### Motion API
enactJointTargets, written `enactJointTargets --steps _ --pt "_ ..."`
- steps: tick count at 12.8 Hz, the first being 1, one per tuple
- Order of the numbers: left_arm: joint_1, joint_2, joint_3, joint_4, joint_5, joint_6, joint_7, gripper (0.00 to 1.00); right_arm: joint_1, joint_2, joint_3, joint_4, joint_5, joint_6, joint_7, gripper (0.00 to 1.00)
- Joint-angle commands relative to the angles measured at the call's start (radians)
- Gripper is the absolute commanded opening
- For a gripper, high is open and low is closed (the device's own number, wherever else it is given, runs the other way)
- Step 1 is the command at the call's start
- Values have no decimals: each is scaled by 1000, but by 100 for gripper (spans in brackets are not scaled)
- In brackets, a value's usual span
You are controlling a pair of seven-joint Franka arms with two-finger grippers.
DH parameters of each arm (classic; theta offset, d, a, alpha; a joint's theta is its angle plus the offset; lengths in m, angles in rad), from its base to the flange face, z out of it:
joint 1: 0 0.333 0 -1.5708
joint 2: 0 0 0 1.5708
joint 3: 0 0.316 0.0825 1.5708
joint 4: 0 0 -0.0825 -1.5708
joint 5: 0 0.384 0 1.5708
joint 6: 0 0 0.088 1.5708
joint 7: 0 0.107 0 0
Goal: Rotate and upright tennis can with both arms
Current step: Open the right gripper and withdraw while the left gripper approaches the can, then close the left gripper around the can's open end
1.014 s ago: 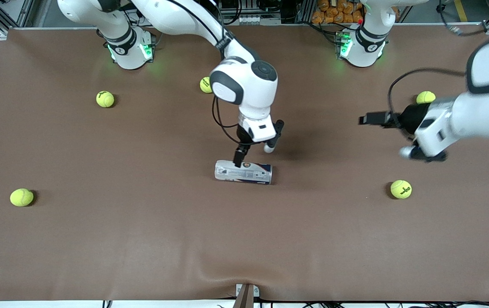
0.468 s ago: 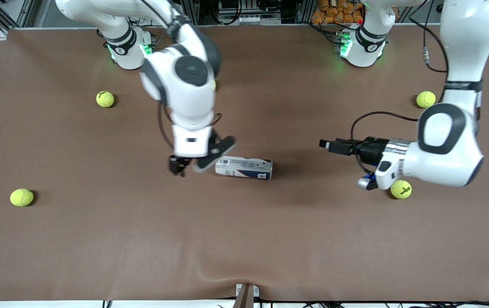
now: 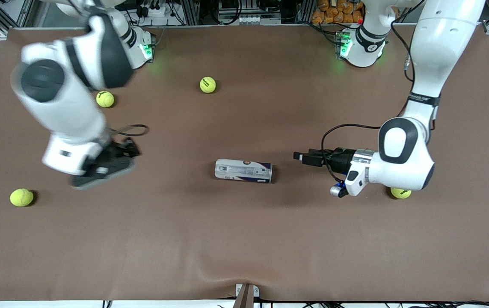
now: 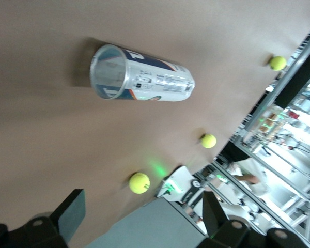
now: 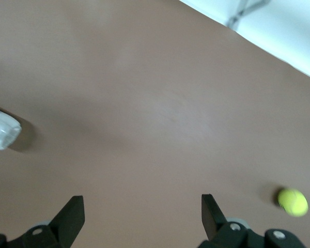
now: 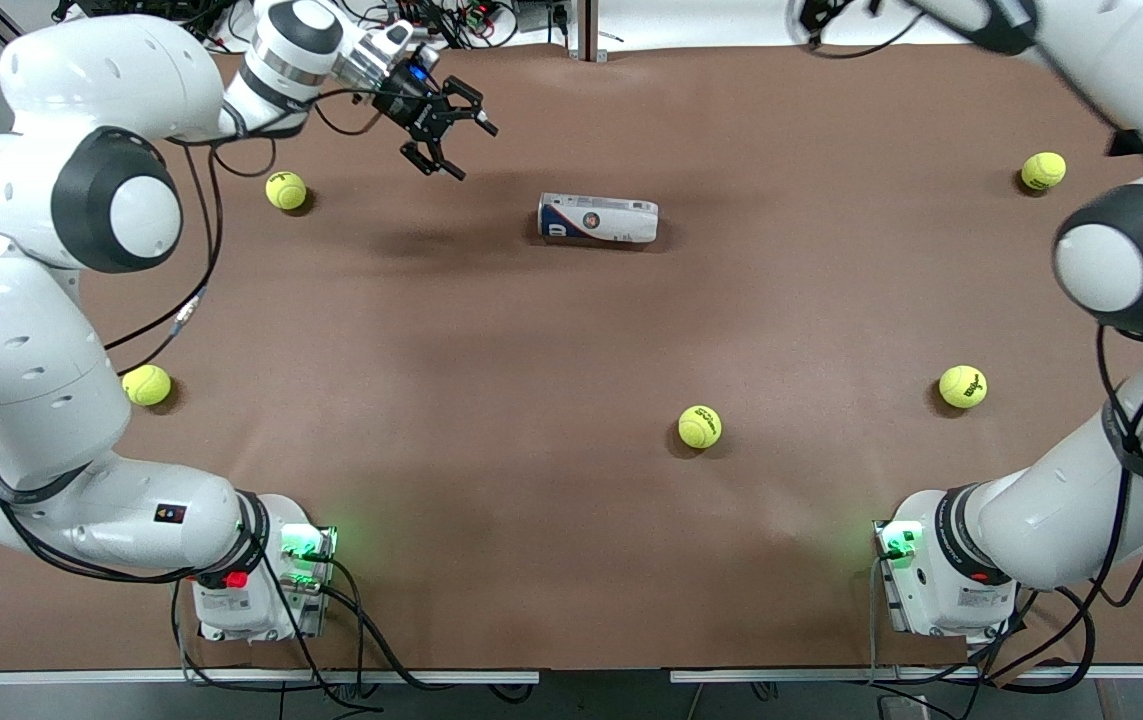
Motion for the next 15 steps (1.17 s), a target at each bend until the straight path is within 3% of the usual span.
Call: enactJointTargets --steps 1,2,4,7,11,14,15 --pt "3 38 -2 -3 -81 26 74 100 -118 -126 23 -72 27 -83 6 100" --pt "2 56 -2 -3 -101 55 109 100 -172 -143 30 -71 32 -108 7 100" --pt "-6 105 -3 -3 -214 81 222 100 -241 -179 23 -71 123 -158 7 100" --pt "-30 150 -2 -6 -314 125 287 100 -301 -234 18 -78 136 -275 23 100" --pt "-47 188 -2 -42 -394 147 380 100 -362 -301 24 -173 188 -278 105 100" --pt "-49 225 -2 -38 -447 161 474 100 -369 -300 32 -172 193 -288 188 100" --pt "-58 231 -2 -38 -463 171 491 93 -379 -300 43 -172 193 -288 196 100"
